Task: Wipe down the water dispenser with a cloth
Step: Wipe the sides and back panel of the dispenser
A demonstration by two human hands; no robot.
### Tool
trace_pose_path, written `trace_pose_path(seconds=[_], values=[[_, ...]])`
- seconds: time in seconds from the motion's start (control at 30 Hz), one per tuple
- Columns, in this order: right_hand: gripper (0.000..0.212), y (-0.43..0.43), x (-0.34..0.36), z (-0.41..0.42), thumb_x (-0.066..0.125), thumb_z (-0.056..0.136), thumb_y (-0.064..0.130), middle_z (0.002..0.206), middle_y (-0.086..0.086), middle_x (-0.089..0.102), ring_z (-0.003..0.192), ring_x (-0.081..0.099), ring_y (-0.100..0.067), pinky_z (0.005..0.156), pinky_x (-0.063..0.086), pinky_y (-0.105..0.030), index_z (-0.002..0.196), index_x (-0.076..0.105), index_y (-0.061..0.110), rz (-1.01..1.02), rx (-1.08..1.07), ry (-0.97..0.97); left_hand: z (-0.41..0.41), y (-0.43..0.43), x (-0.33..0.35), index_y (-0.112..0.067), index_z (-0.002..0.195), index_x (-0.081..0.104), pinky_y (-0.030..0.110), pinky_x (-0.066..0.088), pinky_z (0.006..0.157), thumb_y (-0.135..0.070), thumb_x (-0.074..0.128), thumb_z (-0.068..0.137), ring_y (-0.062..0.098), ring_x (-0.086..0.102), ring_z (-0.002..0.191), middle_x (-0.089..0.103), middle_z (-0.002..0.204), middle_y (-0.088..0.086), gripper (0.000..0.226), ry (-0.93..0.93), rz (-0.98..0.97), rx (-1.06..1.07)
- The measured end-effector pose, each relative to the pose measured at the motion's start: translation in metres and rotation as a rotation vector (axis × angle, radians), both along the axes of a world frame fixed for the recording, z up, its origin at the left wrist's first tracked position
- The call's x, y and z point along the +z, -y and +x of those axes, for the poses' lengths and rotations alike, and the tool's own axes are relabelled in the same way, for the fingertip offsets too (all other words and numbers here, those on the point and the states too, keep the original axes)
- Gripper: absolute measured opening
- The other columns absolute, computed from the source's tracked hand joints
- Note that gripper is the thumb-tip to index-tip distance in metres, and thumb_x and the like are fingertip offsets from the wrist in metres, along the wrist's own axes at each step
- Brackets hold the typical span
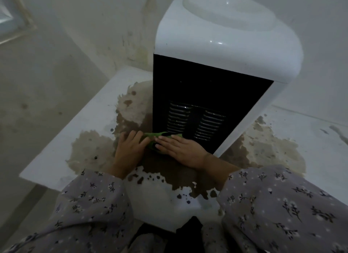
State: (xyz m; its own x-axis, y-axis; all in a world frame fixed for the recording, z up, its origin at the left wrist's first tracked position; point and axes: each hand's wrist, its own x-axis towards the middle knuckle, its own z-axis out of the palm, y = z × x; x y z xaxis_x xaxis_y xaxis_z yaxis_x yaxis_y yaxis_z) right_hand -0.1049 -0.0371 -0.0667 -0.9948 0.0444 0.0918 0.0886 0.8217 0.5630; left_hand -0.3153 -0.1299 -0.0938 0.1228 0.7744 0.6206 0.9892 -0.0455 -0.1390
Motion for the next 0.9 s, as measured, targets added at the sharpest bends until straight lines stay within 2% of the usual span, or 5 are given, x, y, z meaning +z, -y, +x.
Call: trace_pose_path(seconds=[0.17,0.33,0.53,0.8,0.9], values=[[0.043,0.005,0.052,-0.007,0.013,0.102,0.008,0.148,-0.008,0.036,0.137,0.032,-0.021,0.113,0.017,-0.036,0.143,0.027,0.007,0.034,0.018,-0.177,-0.007,-0.007,0.048,-0.018,0.106,0.053,0.035,0.036,0.068,-0.023,0.039,0.094,0.024,0.046,0.080,0.059,0.086,0.013,0.019,0.254,0.106,-0.149],[0.045,0.009,0.122,-0.003,0.050,0.096,0.006,0.145,-0.008,0.040,0.137,0.034,-0.023,0.109,0.030,-0.036,0.140,0.040,0.006,0.104,0.061,-0.441,-0.003,-0.019,0.112,-0.017,0.114,0.053,0.032,0.036,0.071,-0.010,0.047,0.093,0.023,0.045,0.080,0.049,0.094,0.009,0.023,0.324,0.293,-0.319],[0.047,0.004,0.182,-0.001,0.061,0.090,0.007,0.141,-0.003,0.047,0.133,0.040,-0.021,0.105,0.034,-0.033,0.135,0.049,0.011,0.197,0.066,-0.660,0.013,-0.028,0.176,-0.017,0.116,0.051,0.029,0.038,0.076,-0.014,0.044,0.097,0.020,0.043,0.091,0.041,0.103,0.003,0.021,0.385,0.482,-0.383],[0.058,0.010,0.070,0.024,0.030,0.093,0.001,0.155,-0.005,0.014,0.145,0.001,-0.022,0.117,0.001,-0.037,0.148,0.016,0.009,0.087,-0.118,-0.212,-0.008,-0.022,0.076,-0.018,0.119,0.048,0.032,0.035,0.079,-0.020,0.050,0.085,0.025,0.042,0.095,0.042,0.108,0.008,0.035,-0.026,0.219,-0.386],[0.056,0.015,0.053,0.026,0.025,0.091,0.001,0.154,-0.007,0.020,0.144,0.009,-0.021,0.117,0.001,-0.034,0.146,0.020,0.008,-0.026,-0.131,-0.081,-0.004,-0.023,0.062,-0.022,0.109,0.050,0.032,0.032,0.077,-0.021,0.047,0.080,0.025,0.042,0.092,0.042,0.104,0.006,0.029,-0.138,0.161,-0.340]])
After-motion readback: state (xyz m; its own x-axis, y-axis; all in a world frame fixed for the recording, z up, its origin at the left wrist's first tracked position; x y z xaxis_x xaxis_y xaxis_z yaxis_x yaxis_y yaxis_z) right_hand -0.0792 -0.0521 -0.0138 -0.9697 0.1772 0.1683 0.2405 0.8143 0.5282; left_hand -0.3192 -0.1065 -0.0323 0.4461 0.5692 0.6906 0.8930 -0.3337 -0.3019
